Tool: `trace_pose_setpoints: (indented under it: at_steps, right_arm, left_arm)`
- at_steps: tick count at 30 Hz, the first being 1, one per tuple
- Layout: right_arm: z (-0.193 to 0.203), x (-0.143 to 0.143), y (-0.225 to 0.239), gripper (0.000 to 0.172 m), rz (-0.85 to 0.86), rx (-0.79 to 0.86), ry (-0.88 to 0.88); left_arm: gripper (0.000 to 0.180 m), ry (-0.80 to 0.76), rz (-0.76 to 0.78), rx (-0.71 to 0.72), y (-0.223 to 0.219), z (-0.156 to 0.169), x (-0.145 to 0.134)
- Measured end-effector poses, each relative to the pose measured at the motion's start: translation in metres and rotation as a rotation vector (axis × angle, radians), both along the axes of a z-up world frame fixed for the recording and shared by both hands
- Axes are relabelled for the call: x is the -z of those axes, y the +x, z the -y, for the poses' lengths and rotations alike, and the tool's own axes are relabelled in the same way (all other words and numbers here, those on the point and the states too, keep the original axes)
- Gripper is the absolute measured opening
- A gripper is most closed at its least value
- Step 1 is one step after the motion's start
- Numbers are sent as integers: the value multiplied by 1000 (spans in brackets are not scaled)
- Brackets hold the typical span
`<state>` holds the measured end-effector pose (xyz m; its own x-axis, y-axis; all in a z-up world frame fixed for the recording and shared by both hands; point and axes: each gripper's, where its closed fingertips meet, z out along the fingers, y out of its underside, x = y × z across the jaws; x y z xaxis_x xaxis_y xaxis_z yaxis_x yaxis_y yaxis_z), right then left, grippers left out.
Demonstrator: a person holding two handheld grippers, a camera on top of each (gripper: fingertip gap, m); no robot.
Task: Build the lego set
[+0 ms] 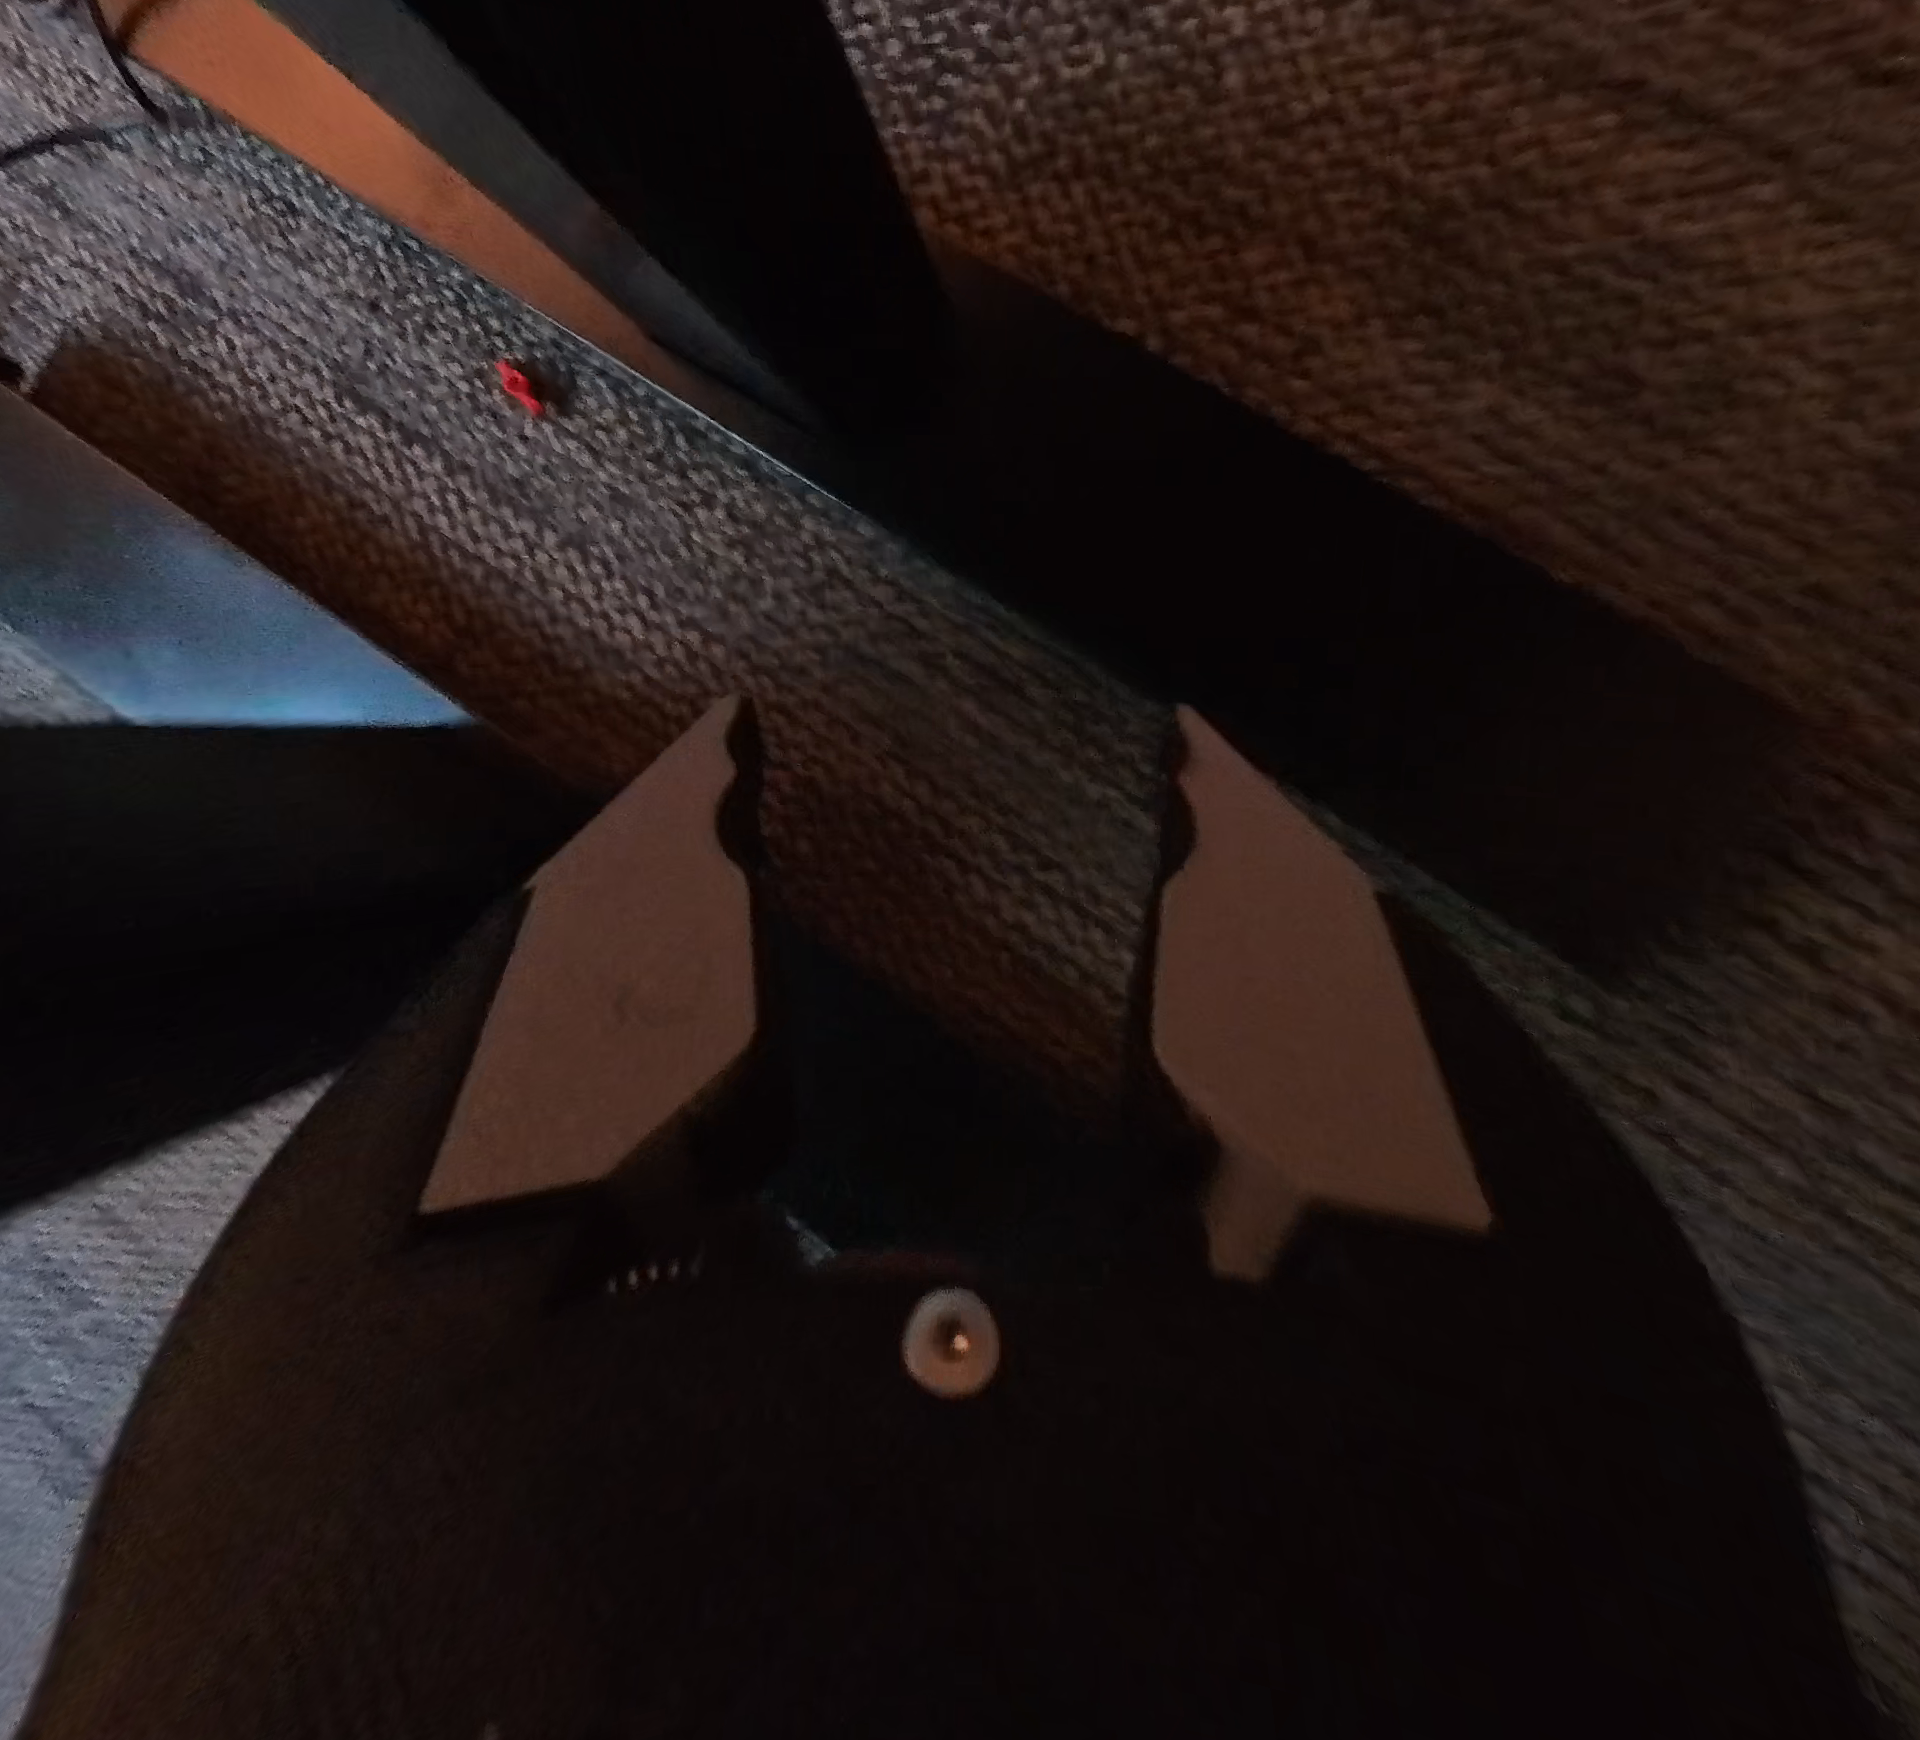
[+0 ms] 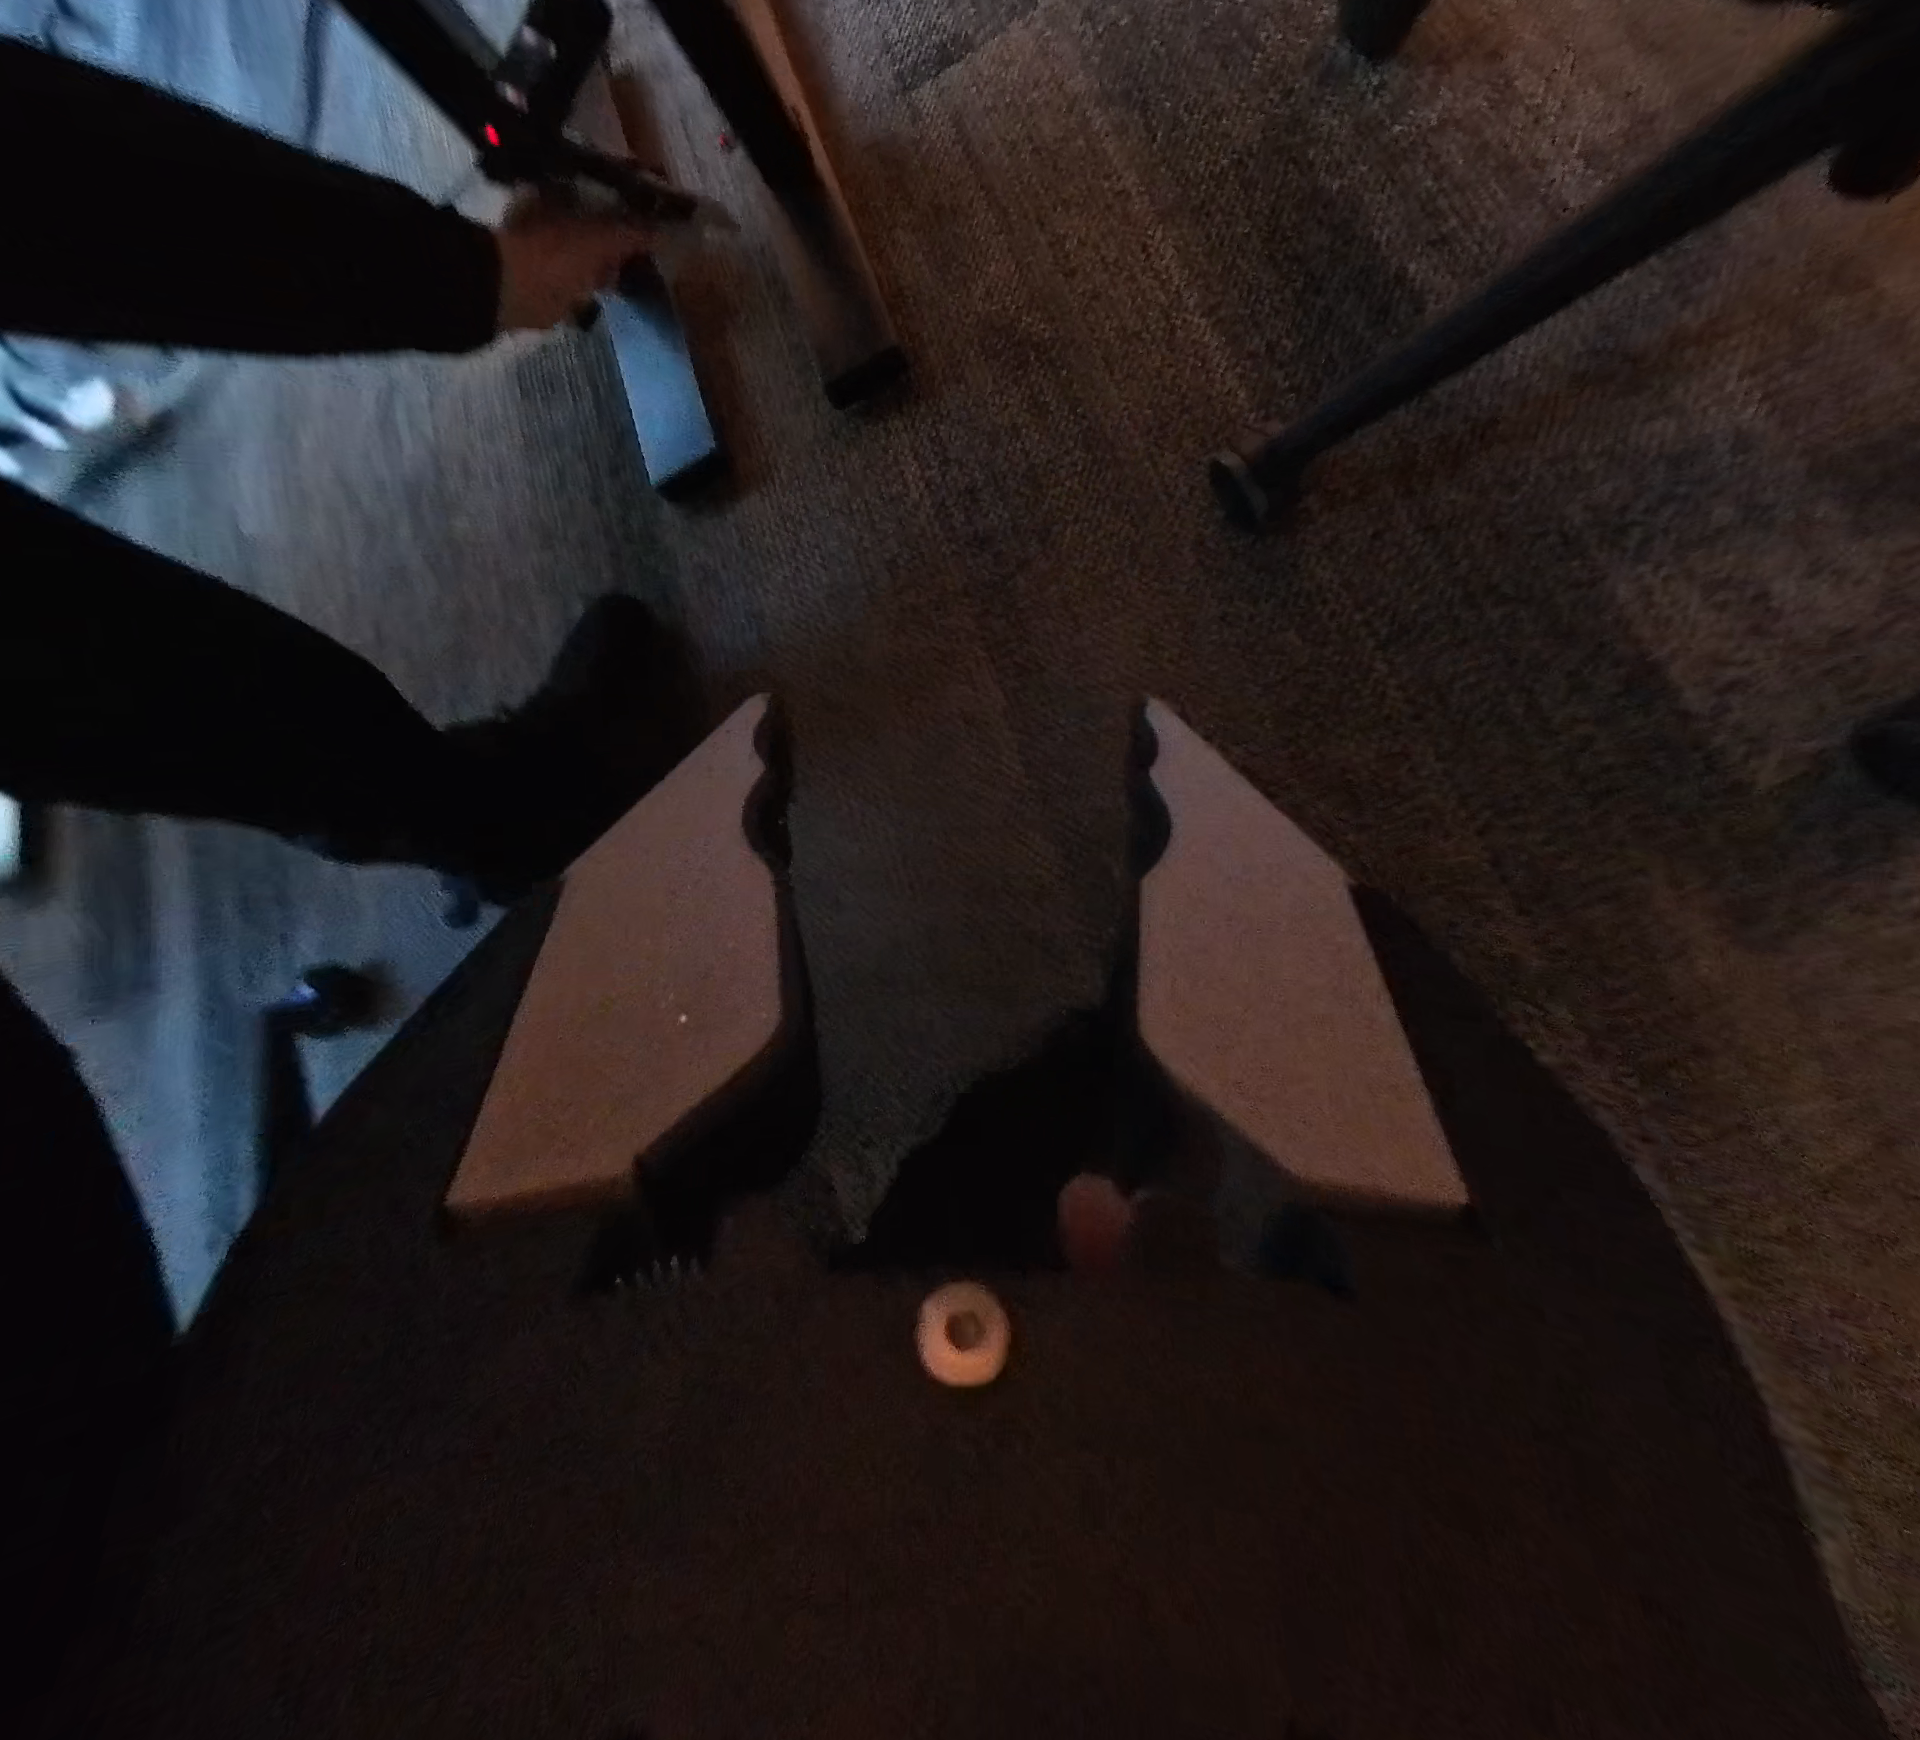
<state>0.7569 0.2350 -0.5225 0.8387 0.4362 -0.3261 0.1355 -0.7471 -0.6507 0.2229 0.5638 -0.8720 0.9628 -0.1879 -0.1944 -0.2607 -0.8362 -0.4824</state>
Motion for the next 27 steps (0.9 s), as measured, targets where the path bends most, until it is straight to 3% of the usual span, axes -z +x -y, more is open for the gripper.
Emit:
trace_pose_setpoints:
  at_steps: [3,10,15,17,18,21,23,25,27]
  right_arm:
    - [-24,3,17,63,-71,90,-34]
    - [-53,19,46,63,-13,169,-74]
    - [-75,29,50,62,6,166,-79]
    - [-83,29,52,62,-6,179,-79]
    - [-86,29,54,62,-7,192,-79]
    - [-90,28,56,62,-20,218,-84]
    - [-92,29,57,62,-13,221,-85]
    - [-93,33,57,62,1,222,-92]
    - [-94,38,54,62,6,215,-112]
  left_arm:
    - [74,-25,-41,47,-25,-31,13]
    - [64,-178,-250,240,-76,-59,37]
    - [74,-282,-295,321,-76,-52,61]
    - [60,-449,-442,544,-75,-33,70]
    - [60,-422,-588,679,-79,-37,66]
    - [55,-334,-835,1197,-59,-45,66]
    - [55,-437,-931,1424,-67,-42,76]
    - [57,-530,-1017,1475,-92,-50,77]
    - [53,-551,-1032,1410,-116,-62,74]
